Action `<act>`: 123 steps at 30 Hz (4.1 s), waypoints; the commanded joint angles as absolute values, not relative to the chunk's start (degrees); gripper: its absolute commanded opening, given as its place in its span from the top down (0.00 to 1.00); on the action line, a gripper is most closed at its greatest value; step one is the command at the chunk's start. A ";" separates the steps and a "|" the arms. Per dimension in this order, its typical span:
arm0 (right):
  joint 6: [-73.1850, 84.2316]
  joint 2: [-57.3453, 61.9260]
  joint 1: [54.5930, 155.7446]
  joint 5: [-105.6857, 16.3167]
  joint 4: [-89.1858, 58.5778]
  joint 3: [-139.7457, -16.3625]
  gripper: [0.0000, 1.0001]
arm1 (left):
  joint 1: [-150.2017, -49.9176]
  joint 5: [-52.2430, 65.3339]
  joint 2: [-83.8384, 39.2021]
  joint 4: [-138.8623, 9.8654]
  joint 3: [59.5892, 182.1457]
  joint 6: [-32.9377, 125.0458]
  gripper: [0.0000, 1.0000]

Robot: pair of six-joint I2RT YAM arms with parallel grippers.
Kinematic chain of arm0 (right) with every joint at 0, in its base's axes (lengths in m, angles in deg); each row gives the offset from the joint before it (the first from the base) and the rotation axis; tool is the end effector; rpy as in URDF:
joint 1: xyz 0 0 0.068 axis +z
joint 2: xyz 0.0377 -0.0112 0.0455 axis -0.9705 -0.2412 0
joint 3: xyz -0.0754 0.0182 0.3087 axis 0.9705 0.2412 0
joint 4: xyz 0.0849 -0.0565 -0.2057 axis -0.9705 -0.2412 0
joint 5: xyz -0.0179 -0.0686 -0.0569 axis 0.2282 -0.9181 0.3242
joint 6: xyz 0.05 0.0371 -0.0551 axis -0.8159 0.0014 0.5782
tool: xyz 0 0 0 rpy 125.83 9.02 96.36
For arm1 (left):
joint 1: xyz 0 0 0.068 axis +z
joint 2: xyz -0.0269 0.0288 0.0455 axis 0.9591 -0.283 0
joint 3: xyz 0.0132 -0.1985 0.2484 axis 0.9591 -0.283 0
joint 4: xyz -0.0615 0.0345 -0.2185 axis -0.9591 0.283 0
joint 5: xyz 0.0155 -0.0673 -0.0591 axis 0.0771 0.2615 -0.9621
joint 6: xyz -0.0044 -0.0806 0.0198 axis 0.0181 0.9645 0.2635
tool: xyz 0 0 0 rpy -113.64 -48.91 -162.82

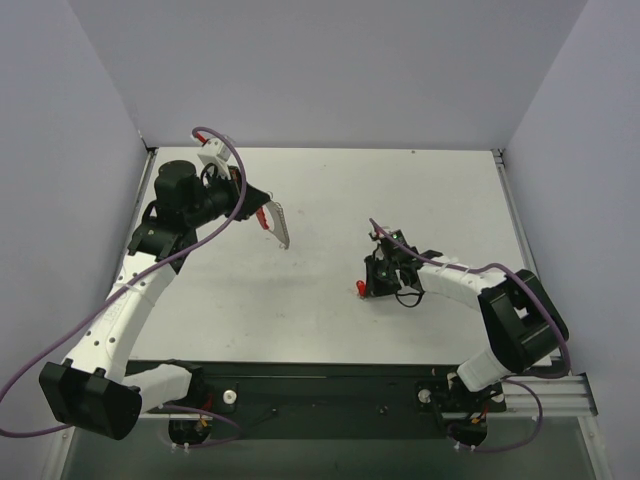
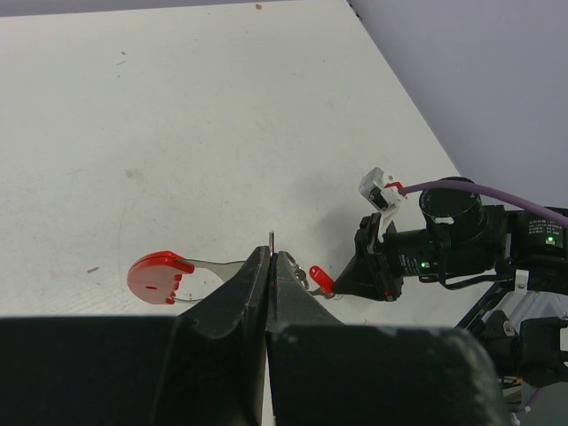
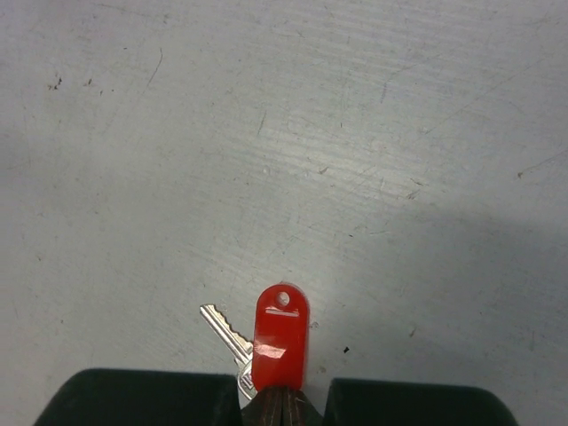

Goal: Put the keys on the keyring

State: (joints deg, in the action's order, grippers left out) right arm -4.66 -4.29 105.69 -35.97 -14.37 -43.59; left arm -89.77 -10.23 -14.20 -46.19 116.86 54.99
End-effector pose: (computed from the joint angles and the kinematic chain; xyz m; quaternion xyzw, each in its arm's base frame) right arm 0.2466 0.1638 0.2089 -0.1540 0.9068 0.2675 0.2872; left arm 0.2262 -0.0978 0.4263 0.1022 0.7806 -0.3500 0.5076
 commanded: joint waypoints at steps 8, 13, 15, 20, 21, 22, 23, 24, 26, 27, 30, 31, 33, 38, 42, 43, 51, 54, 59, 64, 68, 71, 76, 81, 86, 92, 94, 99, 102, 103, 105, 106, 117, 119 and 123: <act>-10.24 4.34 104.43 -29.74 -16.99 -48.65 1.00 | -90.08 -12.61 -11.78 -45.87 118.84 52.41 1.00; -12.09 9.79 103.20 -27.54 -17.87 -50.32 1.00 | -90.26 -16.39 -10.11 -46.92 118.31 50.30 1.00; -12.97 11.56 102.76 -27.10 -18.31 -50.85 1.00 | -91.22 -18.15 -9.14 -47.10 118.04 49.07 1.00; -14.82 18.06 102.58 -24.91 -18.66 -51.20 1.00 | -95.44 -19.91 -6.25 -45.96 118.13 46.08 1.00; -15.26 19.03 102.67 -24.47 -18.66 -51.11 1.00 | -96.58 -19.82 -5.63 -45.26 118.04 45.12 1.00; -15.96 20.78 102.67 -23.77 -18.66 -50.76 1.00 | -98.94 -18.69 -5.19 -44.82 118.04 44.76 1.00; -16.31 21.66 102.59 -23.33 -18.58 -50.50 1.00 | -100.53 -17.90 -4.23 -44.38 117.78 44.50 1.00; -16.58 22.54 102.58 -22.97 -18.58 -49.97 1.00 | -101.85 -17.11 -3.69 -43.94 117.52 44.06 1.00; -17.63 25.01 102.58 -22.45 -18.05 -47.43 1.00 | -105.89 -13.33 -1.59 -43.76 115.15 45.01 1.00; -17.72 26.40 102.67 -22.09 -17.70 -46.46 1.00 | -106.95 -12.27 -0.80 -44.72 113.93 45.63 1.00; -19.30 28.43 102.67 -21.48 -15.42 -41.37 1.00 | -110.90 -8.85 2.80 -47.79 107.43 48.18 1.00; -19.65 28.70 102.76 -21.13 -13.15 -40.22 1.00 | -111.78 -8.23 4.82 -49.02 103.84 48.71 1.00; -20.62 28.97 102.76 -21.56 -12.25 -37.58 1.00 | -114.25 -6.21 6.67 -52.71 99.87 50.20 1.00; -20.79 26.43 102.67 -22.09 -8.30 -32.49 1.00 | -119.43 -2.78 7.83 -55.89 93.00 51.18 1.00; -22.46 21.34 102.94 -20.16 -1.98 -29.68 1.00 | -120.32 -1.63 5.89 -54.49 93.61 50.30 1.00; -22.73 20.71 103.11 -20.33 -1.09 -29.14 1.00 | -120.41 -1.63 5.54 -54.48 93.78 49.95 1.00; -24.22 14.30 103.20 -19.98 6.20 -24.84 1.00 | -120.49 1.00 4.40 -54.75 94.58 47.40 1.00; -24.66 12.45 103.20 -19.63 8.05 -23.69 1.00 | -120.41 1.53 3.52 -55.54 94.31 47.22 1.00; -25.28 8.32 103.20 -17.61 10.34 -23.60 1.00 | -120.49 2.15 1.94 -56.77 93.61 46.61 1.00; -25.63 6.91 103.20 -16.91 11.57 -23.69 1.00 | -120.49 2.41 0.53 -56.94 93.79 45.99 1.00; -25.90 6.56 103.20 -16.55 11.40 -23.95 1.00 | -120.41 2.59 0.09 -57.21 93.70 45.90 1.00; -25.72 5.94 103.20 -16.82 10.87 -24.65 1.00 | -120.41 2.76 0.18 -57.38 93.70 45.81 1.00; -23.88 4.62 105.04 -18.30 8.67 -26.50 1.00 | -120.41 3.03 1.23 -56.60 93.70 45.90 1.00; -23.34 2.95 107.59 -19.63 7.26 -27.12 1.00 | -120.49 4.96 2.99 -55.28 93.26 45.99 1.00; -23.35 2.51 109.35 -21.65 6.65 -26.85 0.91 | -120.49 5.14 3.78 -54.75 92.73 46.08 1.00; -22.99 3.39 110.49 -24.20 4.19 -27.20 0.75 | -120.41 5.05 4.66 -54.84 92.12 46.43 1.00; -22.56 3.57 110.76 -24.90 3.40 -27.64 0.74 | -120.49 5.05 4.92 -54.84 92.03 46.43 1.00; -21.41 4.36 112.78 -28.76 -1.78 -29.66 0.74 | -120.49 5.23 5.71 -54.57 91.68 46.43 1.00; -20.71 4.80 114.62 -31.58 -5.30 -31.51 0.74 | -120.49 5.31 6.06 -54.40 91.50 46.43 1.00; -20.80 4.97 115.23 -32.80 -6.00 -32.38 0.75 | -120.49 5.31 6.24 -54.40 91.41 46.43 1.00; -20.80 5.24 115.85 -33.95 -8.72 -33.18 0.75 | -120.41 5.31 6.50 -54.31 91.33 46.43 1.00; -20.97 5.24 116.38 -34.74 -9.78 -33.62 0.75 | -120.49 5.31 6.68 -54.22 91.41 46.43 1.00; -21.76 3.83 118.67 -37.91 -14.45 -37.49 0.79 | -120.49 5.49 8.00 -53.87 91.24 46.34 1.00; -22.20 2.96 118.85 -37.12 -13.14 -37.40 0.80 | -120.49 5.58 8.18 -53.69 91.24 46.34 1.00; -23.43 2.25 118.93 -35.72 -10.67 -36.87 0.80 | -120.49 5.67 8.96 -53.26 91.15 46.34 1.00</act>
State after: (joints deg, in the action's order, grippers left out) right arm -22.19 3.36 118.52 -36.03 -11.94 -35.65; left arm -120.13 5.24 7.26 -52.02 90.59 46.27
